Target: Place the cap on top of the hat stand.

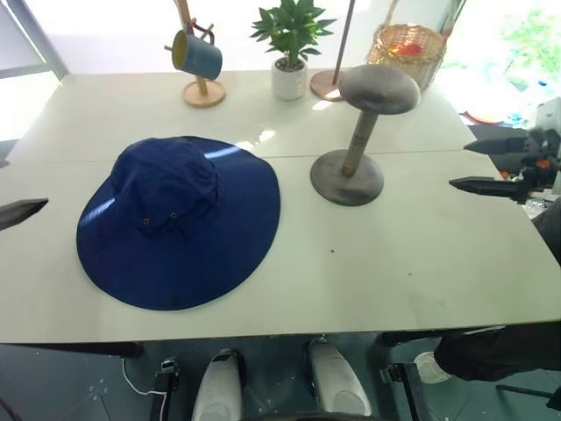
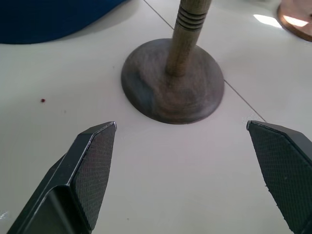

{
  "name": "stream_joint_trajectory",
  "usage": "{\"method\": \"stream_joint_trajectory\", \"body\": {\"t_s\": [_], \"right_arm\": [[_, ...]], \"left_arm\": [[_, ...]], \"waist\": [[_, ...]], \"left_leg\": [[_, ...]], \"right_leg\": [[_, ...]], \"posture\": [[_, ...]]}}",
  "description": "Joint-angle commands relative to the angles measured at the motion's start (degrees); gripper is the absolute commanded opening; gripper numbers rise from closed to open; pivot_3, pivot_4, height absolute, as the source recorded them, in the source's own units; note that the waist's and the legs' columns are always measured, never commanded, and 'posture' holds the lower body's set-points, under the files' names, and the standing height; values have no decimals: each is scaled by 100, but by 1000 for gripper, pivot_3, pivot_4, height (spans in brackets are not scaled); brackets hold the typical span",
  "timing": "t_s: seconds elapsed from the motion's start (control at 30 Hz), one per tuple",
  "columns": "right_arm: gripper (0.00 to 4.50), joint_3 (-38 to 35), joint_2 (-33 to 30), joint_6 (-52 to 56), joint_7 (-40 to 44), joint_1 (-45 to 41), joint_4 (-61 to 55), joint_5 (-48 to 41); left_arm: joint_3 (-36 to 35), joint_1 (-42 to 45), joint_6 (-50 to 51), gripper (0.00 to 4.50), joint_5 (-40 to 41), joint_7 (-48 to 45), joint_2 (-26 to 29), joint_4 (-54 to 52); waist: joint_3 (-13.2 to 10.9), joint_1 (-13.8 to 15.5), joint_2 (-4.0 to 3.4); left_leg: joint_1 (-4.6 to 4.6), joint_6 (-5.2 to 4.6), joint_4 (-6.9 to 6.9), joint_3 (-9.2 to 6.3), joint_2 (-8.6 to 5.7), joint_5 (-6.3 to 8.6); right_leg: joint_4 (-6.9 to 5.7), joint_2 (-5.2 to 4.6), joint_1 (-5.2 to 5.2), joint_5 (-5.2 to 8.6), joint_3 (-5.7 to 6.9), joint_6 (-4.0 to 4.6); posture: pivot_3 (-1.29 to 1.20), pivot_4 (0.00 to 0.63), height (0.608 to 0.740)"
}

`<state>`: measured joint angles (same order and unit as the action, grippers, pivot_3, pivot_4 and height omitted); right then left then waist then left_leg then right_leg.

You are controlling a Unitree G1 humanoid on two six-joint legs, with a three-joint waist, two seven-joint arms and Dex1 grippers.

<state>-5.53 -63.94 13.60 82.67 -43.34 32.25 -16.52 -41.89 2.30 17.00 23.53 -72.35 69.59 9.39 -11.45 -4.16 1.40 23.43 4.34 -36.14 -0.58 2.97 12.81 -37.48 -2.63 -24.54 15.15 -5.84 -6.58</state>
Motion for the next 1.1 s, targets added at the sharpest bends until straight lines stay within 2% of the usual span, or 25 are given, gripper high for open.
{"method": "stream_joint_trajectory", "body": {"t_s": [0.03,0.13,0.33,0.5,0.63,0.8,0.97,1.1], "right_arm": [[4396,-357,-140,88,225,226,-627,-331],[4396,-482,-166,284,240,592,-1248,-513],[4396,-919,-156,1193,159,1426,-3105,-1318],[4396,-1272,-176,2014,47,2198,-4702,-2135],[4396,-1340,-165,2269,-258,2139,-4894,-2300],[4396,-1302,-234,2461,-457,1921,-4927,-2418],[4396,-1335,-320,2555,-563,1846,-4928,-2479],[4396,-1388,-383,2551,-632,1893,-4874,-2459]], "left_arm": [[19,-221,-853,4500,-324,-154,-38,-159],[82,-525,-2108,4500,-763,-168,-216,-98],[78,-1403,-3895,4500,-1031,-475,-663,47],[419,-1865,-5708,4500,-1550,-138,-1027,706],[939,-1628,-6638,4500,-2080,571,-1288,1099],[1497,-1010,-7613,4500,-3332,1932,-1463,1956],[1946,-794,-8317,4500,-4220,2989,-1167,2697],[2247,-765,-8787,4500,-4255,3363,-610,3136]], "waist": [[0,-2,0],[0,2,-1],[2,14,1],[6,30,1],[13,39,13],[16,53,16],[37,74,-20],[42,57,-19]], "left_leg": [[0,0,1,0,0,0],[0,0,4,0,1,0],[-6,0,-1,5,1,0],[-5,0,-3,5,1,0],[-5,0,-13,5,1,0],[-5,0,-12,5,1,0],[-7,0,-3,5,1,0],[-15,0,-5,6,2,0]], "right_leg": [[0,1,0,0,0,0],[0,1,-1,-1,0,-3],[-1,1,3,1,-8,1],[3,-3,7,1,-8,3],[3,-5,11,0,-8,5],[4,-4,12,-3,-8,8],[4,-3,11,-5,-8,4],[-5,-1,12,-5,-8,6]], "posture": [[0,150,740],[0,150,740],[0,150,740],[0,150,740],[0,150,740],[0,150,740],[0,150,740],[0,150,740]]}}
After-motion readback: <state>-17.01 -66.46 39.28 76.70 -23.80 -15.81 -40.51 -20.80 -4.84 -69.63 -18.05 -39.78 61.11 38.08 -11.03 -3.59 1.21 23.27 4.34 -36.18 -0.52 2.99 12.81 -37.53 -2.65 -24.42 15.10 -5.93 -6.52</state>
